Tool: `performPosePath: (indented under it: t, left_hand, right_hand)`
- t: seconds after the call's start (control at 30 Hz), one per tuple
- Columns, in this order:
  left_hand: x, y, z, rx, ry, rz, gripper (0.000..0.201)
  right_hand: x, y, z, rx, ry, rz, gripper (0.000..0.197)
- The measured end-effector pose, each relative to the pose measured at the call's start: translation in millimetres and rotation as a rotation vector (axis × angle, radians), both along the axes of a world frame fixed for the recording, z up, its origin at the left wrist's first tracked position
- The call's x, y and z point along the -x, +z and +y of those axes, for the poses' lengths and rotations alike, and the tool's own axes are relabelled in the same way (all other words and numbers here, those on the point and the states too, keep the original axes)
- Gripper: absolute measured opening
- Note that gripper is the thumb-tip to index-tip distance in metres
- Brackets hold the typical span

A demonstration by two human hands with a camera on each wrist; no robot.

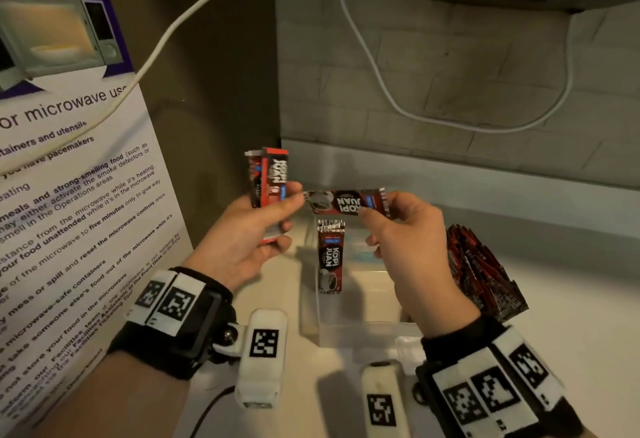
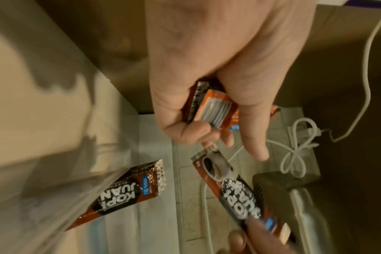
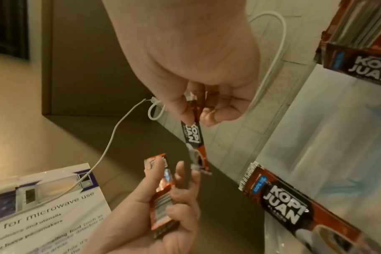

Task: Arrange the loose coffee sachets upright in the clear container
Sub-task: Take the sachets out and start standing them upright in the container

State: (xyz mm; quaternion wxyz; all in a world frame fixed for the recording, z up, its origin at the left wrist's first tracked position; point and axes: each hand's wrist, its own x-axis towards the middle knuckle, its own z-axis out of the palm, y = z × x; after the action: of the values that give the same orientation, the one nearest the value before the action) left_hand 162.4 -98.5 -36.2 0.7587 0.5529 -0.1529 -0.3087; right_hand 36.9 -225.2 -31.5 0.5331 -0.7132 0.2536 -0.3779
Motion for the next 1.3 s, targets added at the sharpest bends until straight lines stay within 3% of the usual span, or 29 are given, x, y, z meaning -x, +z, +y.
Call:
performPosePath:
  t: [0.13, 0.23, 0.4, 0.57, 0.77, 1.0, 1.13, 1.3]
  left_hand:
    - [11, -10, -10, -0.211, -0.110, -0.149, 0.029]
    - [19, -16, -14, -0.248, -0.172, -0.148, 0.028]
    - [12, -20, -15, -0.196, -0.029, 0.089, 0.019]
    - [4, -31, -8, -0.139, 0.040, 0.263, 0.015]
    - [7, -47, -6, -0.260, 0.031, 0.223, 0.019]
    - [14, -48, -7, -0.220, 0.001, 0.230, 0.033]
    - [19, -46, -9, -0.202, -0.031, 0.189, 0.023]
    - [26, -42, -11, -0.150, -0.077, 0.094, 0.022]
  right_hand:
    - [-1, 9, 6, -0.123, 0.119, -0.070, 0.013]
    - [-6, 6, 6, -0.139, 0.114, -0.085, 0.016]
    - [-14, -25, -9, -0.046, -0.096, 0.077, 0.014]
    - [-22, -51, -10, -0.092, -0.004, 0.414, 0.026]
    - [-37, -60, -7, -0.040, -0.032, 0.517, 0.029]
    - [-40, -68, -4, 0.022, -0.040, 0.550, 0.022]
    - [-38, -66, -1, 0.078, 0.028, 0.681, 0.031]
    - [-41, -66, 3, 0.202, 0.064, 0.784, 0.015]
